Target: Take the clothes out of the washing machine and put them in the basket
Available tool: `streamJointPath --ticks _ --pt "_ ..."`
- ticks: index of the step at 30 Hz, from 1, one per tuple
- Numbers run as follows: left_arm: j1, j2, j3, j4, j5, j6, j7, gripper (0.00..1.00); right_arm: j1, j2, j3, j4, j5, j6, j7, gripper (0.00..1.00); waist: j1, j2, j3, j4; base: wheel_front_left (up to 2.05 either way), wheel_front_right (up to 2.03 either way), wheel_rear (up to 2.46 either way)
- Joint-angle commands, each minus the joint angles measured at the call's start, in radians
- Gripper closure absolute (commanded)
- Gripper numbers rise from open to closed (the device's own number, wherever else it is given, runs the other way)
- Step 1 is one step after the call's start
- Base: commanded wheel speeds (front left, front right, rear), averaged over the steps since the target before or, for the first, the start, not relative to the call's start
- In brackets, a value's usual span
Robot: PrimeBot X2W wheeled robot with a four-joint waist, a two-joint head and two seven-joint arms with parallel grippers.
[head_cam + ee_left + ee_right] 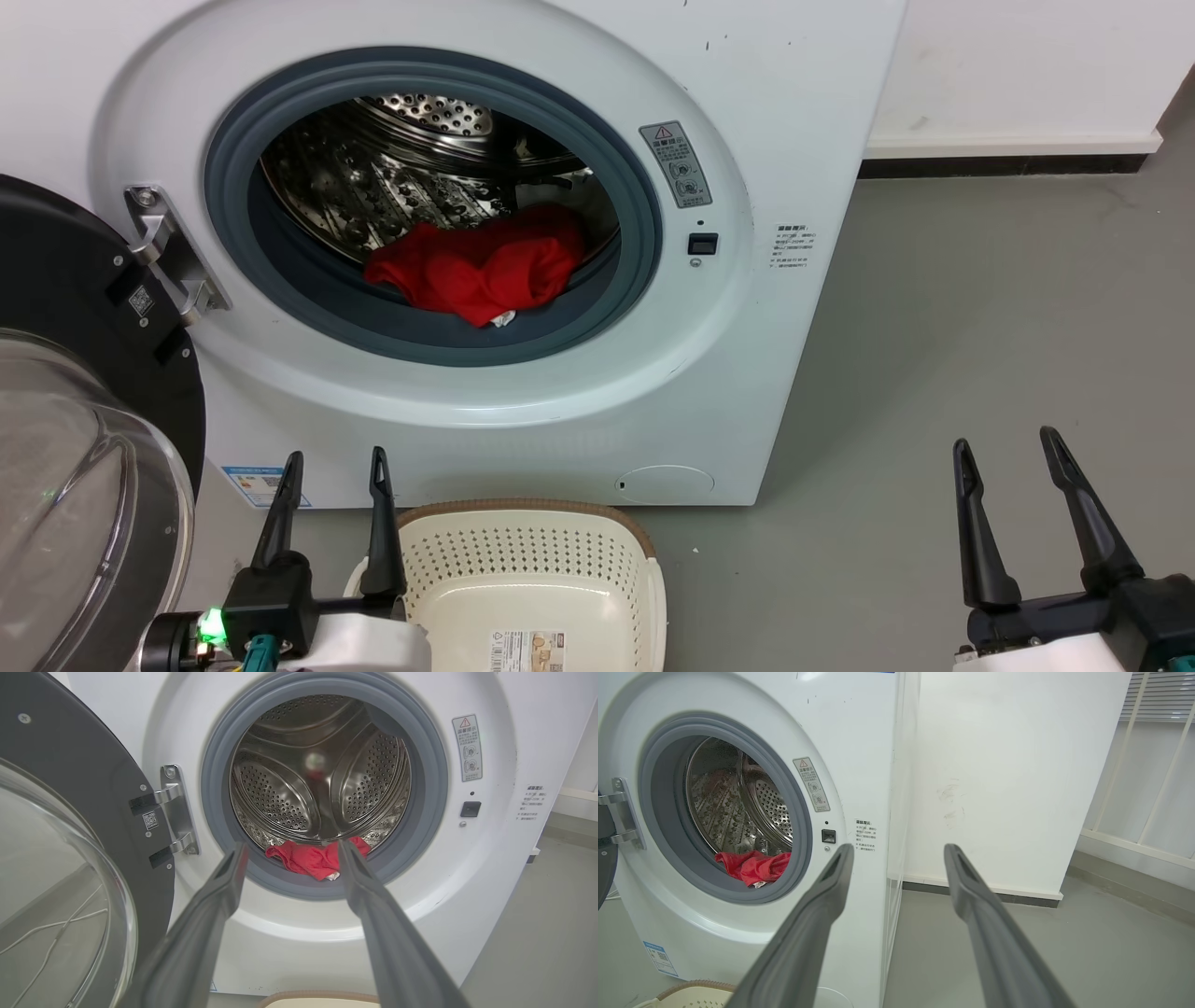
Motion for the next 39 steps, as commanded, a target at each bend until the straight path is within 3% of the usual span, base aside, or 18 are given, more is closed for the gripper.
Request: streamJointPath --ticks 1,28,39 --pt "0.006 -0.001 0.005 -0.006 0.019 0.003 -0.009 0.00 0.016 -0.002 0.001 -0.008 -0.020 0.000 -0.008 0.00 -0.0001 -0.0001 0.000 0.001 0.00 0.00 0.00" --pt "-0.015 -0.006 0.030 0.016 -0.004 -0.013 -0.008 0.00 -0.003 -0.002 0.009 0.004 0.016 0.000 -0.008 0.00 -0.0001 -0.0001 0.013 -0.012 0.00 0.00 0.00" --pt "-0.240 0.028 0.062 0.128 0.021 -0.090 -0.007 0.00 -0.058 -0.002 0.034 -0.014 0.007 0.000 -0.008 0.00 -0.0001 -0.0001 0.097 -0.055 0.00 0.00 0.00"
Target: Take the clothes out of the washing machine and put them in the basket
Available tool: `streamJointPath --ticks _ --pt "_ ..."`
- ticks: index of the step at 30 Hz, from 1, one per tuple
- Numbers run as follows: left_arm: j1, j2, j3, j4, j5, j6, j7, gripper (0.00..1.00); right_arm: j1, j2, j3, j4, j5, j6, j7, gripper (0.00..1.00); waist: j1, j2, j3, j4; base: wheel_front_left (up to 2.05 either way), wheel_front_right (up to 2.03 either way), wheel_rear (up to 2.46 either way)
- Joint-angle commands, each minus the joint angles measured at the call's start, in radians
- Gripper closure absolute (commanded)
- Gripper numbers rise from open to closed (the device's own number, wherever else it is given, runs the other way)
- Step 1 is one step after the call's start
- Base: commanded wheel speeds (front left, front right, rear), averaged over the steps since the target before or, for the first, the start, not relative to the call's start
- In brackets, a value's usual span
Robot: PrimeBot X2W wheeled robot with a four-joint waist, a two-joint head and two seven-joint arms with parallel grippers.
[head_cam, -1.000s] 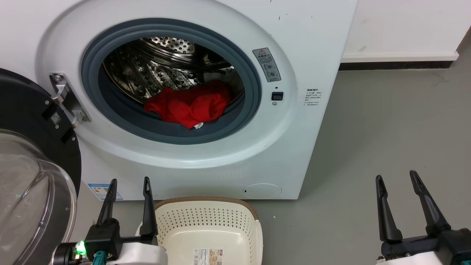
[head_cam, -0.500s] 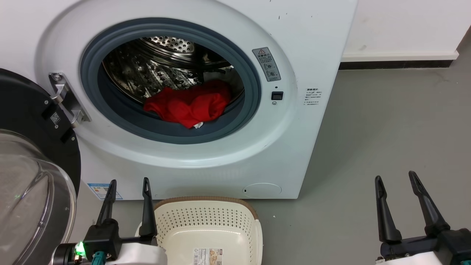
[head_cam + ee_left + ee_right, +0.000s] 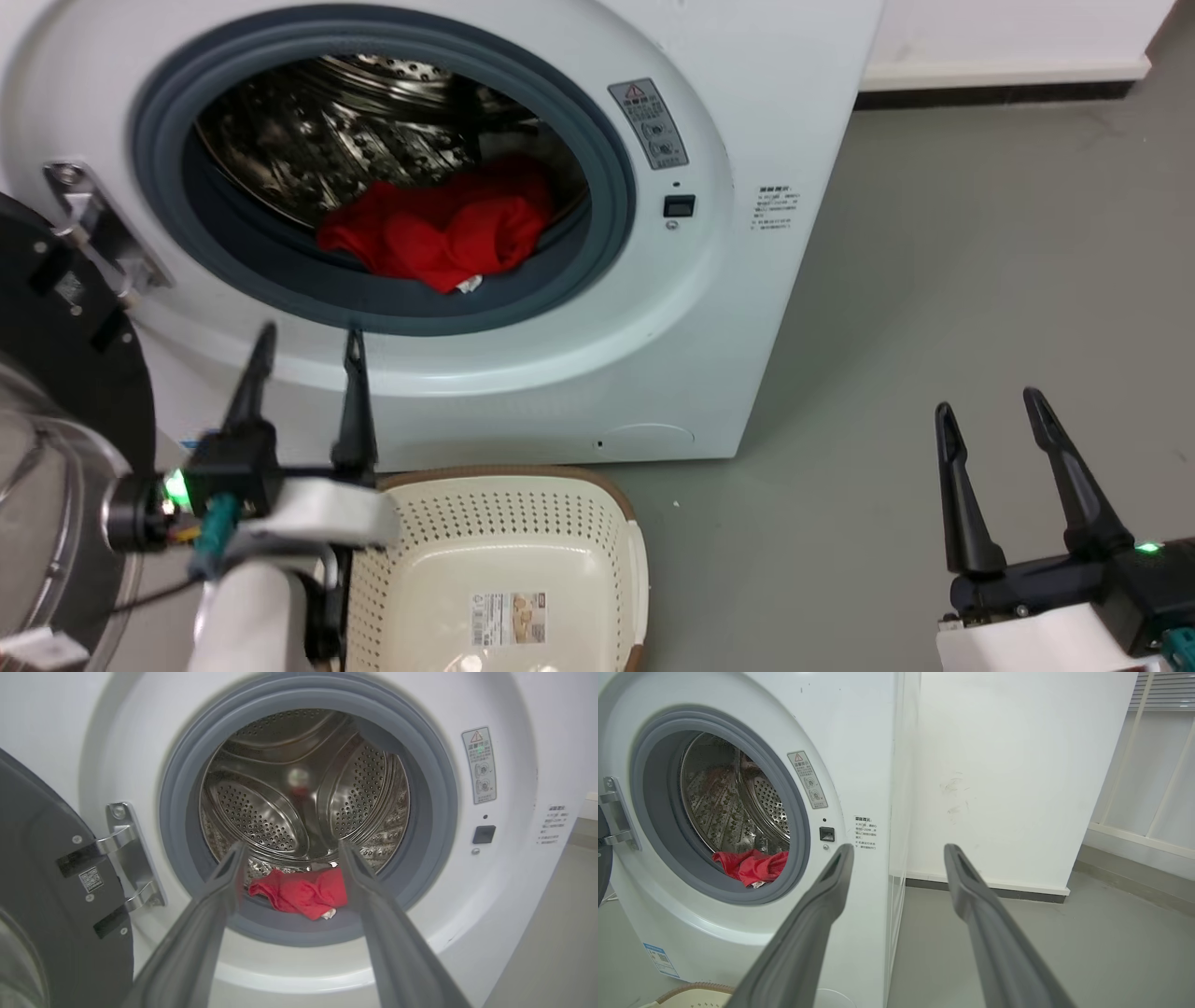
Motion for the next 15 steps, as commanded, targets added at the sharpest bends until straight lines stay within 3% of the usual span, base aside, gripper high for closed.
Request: streamJointPath --ticks 1,8,15 --pt "-0.049 0.011 0.009 0.018 0.006 -0.007 -0.003 0.00 -0.020 -0.002 0.002 -0.007 -0.003 0.000 -0.003 0.00 -0.0001 0.0000 0.033 -0.022 0.00 0.00 0.00" --pt "-0.289 0.073 0.048 0.167 -0.005 -0.044 -0.003 0.00 -0.089 -0.001 0.012 -0.029 0.015 0.000 -0.003 0.00 -0.0001 0.0000 0.146 -0.072 0.00 0.00 0.00" --pt "-0.559 0.163 0.036 0.416 0.003 -0.081 0.015 0.00 -0.158 -0.001 0.014 -0.054 0.039 0.000 -0.003 0.00 -0.0001 0.0000 0.268 -0.117 0.00 0.00 0.00"
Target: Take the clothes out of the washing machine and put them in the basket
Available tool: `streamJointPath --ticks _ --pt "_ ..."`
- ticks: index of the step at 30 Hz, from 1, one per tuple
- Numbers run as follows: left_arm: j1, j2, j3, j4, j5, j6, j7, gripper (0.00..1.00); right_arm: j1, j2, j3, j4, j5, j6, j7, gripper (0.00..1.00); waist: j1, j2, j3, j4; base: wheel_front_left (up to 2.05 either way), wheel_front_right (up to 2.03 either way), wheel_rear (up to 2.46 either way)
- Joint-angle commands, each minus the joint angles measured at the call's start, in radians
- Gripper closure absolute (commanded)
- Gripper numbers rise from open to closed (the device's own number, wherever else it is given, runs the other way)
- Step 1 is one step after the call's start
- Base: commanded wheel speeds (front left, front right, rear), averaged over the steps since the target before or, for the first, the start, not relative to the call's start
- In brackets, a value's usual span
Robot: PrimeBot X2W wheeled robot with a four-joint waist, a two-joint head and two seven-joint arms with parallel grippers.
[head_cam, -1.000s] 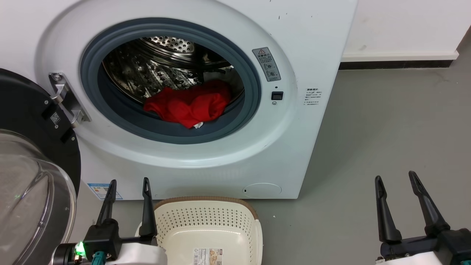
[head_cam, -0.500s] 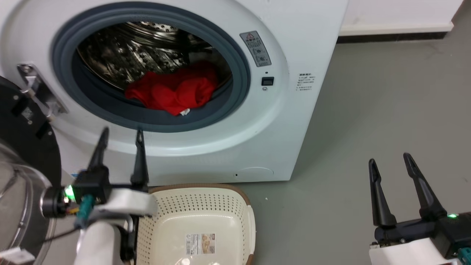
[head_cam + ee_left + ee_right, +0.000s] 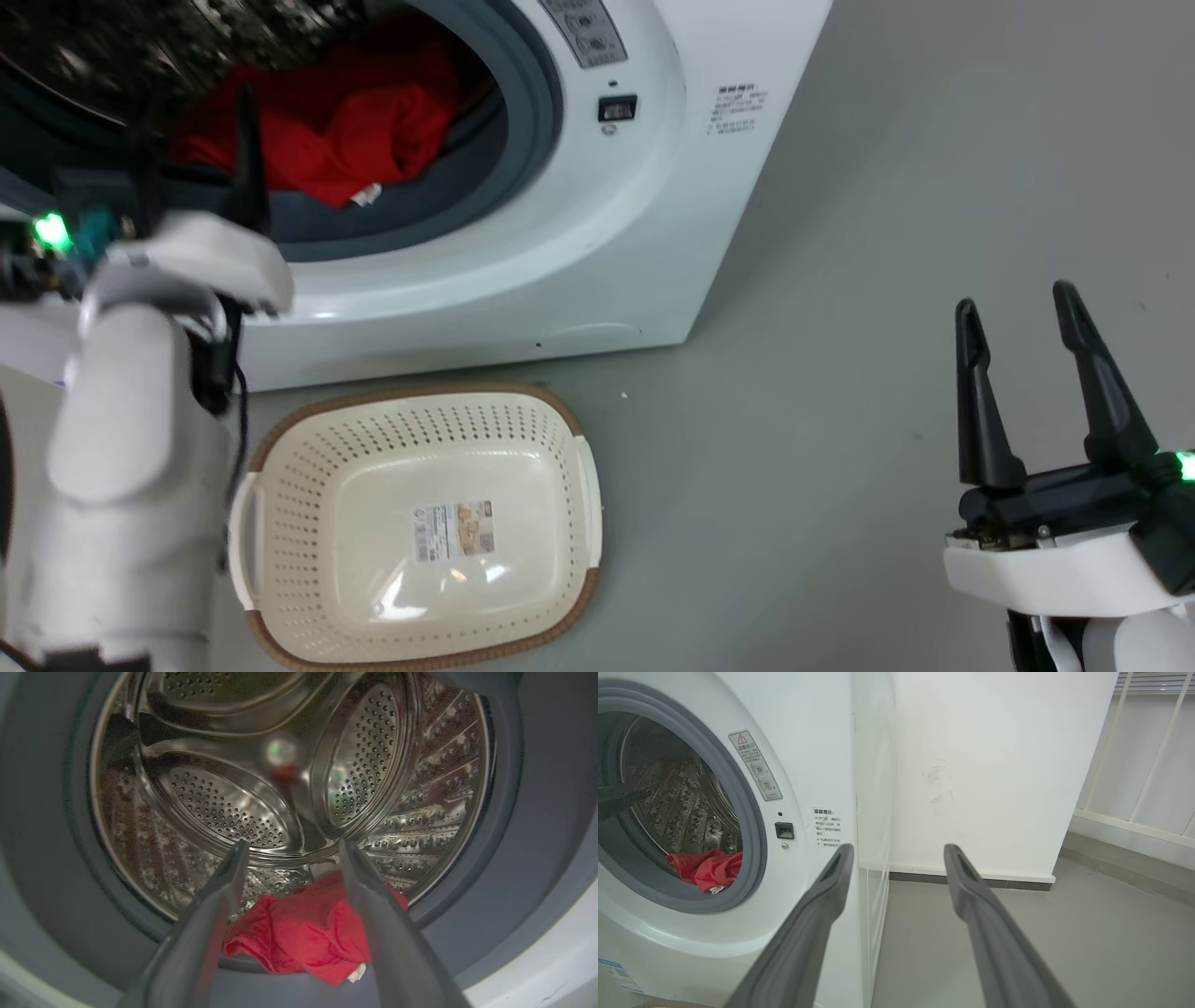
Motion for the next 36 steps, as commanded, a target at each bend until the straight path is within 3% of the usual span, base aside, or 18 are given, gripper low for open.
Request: streamJointPath --ticks 1,13,21,28,36 --pt "-0.070 0.028 -0.007 0.040 0.006 -0.011 0.022 0.00 -0.028 0.000 0.000 -0.008 0.013 0.000 -0.002 0.00 -0.0001 0.0000 0.072 -0.037 0.00 0.00 0.00" --pt "-0.431 0.144 -0.135 0.278 -0.052 -0.051 0.378 0.00 -0.124 0.000 0.012 -0.044 0.062 0.000 -0.002 0.00 -0.0001 0.0000 0.250 -0.102 0.00 0.00 0.00" --pt "-0.579 0.207 -0.289 0.306 -0.231 -0.051 0.666 0.00 -0.167 0.000 0.021 -0.066 0.083 0.000 -0.002 0.00 -0.0001 0.0000 0.327 -0.129 0.00 0.00 0.00" --pt "-0.699 0.258 -0.365 0.306 -0.351 -0.051 0.903 0.00 -0.199 0.000 0.030 -0.084 0.102 0.000 -0.002 0.00 -0.0001 0.0000 0.394 -0.155 0.00 0.00 0.00" --pt "-0.800 0.294 -0.396 0.319 -0.385 -0.052 1.082 0.00 -0.223 0.000 0.038 -0.104 0.124 0.000 -0.002 0.00 -0.0001 0.0000 0.463 -0.185 0.00 0.00 0.00"
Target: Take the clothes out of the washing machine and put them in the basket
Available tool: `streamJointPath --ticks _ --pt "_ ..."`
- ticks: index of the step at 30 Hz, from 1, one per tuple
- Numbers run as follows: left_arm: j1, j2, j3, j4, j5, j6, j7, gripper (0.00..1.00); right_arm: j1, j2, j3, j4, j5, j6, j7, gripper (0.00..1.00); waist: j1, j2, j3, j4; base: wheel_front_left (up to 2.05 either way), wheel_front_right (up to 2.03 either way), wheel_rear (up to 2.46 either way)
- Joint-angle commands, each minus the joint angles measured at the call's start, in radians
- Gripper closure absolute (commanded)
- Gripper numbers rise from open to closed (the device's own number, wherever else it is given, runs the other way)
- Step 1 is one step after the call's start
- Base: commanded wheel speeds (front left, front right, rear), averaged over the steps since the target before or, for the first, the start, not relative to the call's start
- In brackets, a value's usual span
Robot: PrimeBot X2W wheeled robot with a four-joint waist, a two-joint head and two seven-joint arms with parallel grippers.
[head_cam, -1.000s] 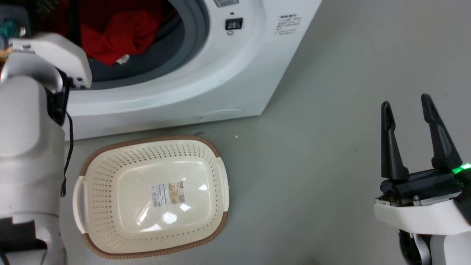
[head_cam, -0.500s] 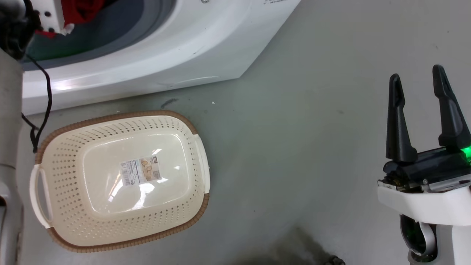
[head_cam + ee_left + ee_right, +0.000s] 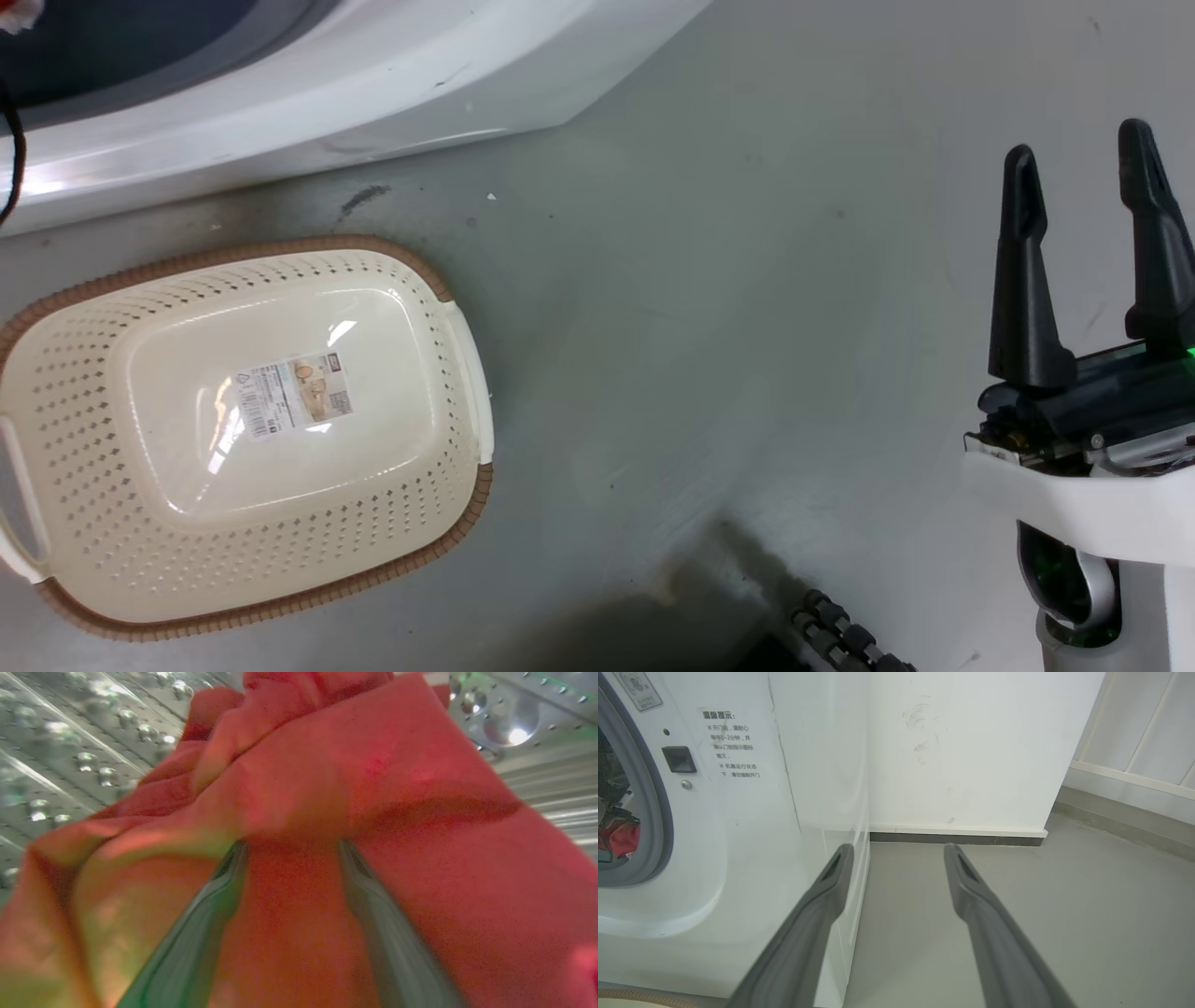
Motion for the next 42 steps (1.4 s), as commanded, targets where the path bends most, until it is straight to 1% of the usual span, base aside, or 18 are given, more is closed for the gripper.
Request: streamJointPath --ticks 1,5,9,10,11,17,24,26,33,42 --pt "-0.018 0.001 -0.006 0.007 -0.002 0.000 0.027 0.00 -0.024 0.000 0.001 -0.009 0.009 0.000 -0.003 0.00 -0.0001 0.0000 0.024 -0.015 0.00 0.00 0.00" --pt "-0.028 0.007 -0.019 0.024 0.001 0.003 0.067 0.00 -0.031 0.000 0.000 -0.016 0.020 0.000 -0.003 0.00 -0.0001 0.0000 0.044 -0.027 0.00 0.00 0.00" --pt "-0.029 0.016 -0.032 0.029 0.008 0.002 0.074 0.00 -0.031 0.000 -0.003 -0.018 0.029 0.000 -0.003 0.00 -0.0001 0.0000 0.051 -0.036 0.00 0.00 0.00" --pt "-0.028 0.019 -0.037 0.030 0.008 0.001 0.077 0.62 -0.031 0.000 -0.003 -0.019 0.029 0.000 -0.003 0.00 -0.0001 0.0000 0.051 -0.037 0.00 0.00 0.00" --pt "-0.030 0.024 -0.041 0.026 0.012 0.001 0.065 1.00 -0.030 0.000 -0.004 -0.019 0.028 0.000 -0.003 0.00 -0.0001 0.0000 0.051 -0.036 0.00 0.00 0.00" --pt "-0.034 0.044 -0.053 0.014 0.007 0.002 0.003 1.00 -0.026 0.000 0.002 -0.011 0.019 0.000 -0.003 0.00 -0.0001 0.0000 0.033 -0.028 0.00 0.00 0.00" --pt "-0.012 0.033 -0.069 0.031 -0.024 0.000 -0.101 1.00 -0.011 0.000 0.000 0.001 0.003 0.000 -0.003 0.00 -0.0001 0.0000 -0.019 -0.009 0.00 0.00 0.00" --pt "-0.006 0.032 -0.077 0.031 -0.031 0.000 -0.113 1.00 -0.007 0.000 0.001 0.003 0.000 0.000 -0.003 0.00 -0.0001 0.0000 -0.028 -0.006 0.00 0.00 0.00" --pt "0.077 0.034 -0.125 0.033 -0.117 0.000 -0.208 1.00 0.013 0.000 0.003 0.021 -0.021 0.000 -0.003 0.00 -0.0001 0.0000 -0.103 0.012 0.00 0.00 0.00" --pt "0.211 0.048 -0.201 -0.019 -0.236 0.000 -0.331 1.00 0.059 0.000 0.010 0.041 -0.050 0.000 -0.003 0.00 -0.0001 0.0000 -0.202 0.043 0.00 0.00 0.00"
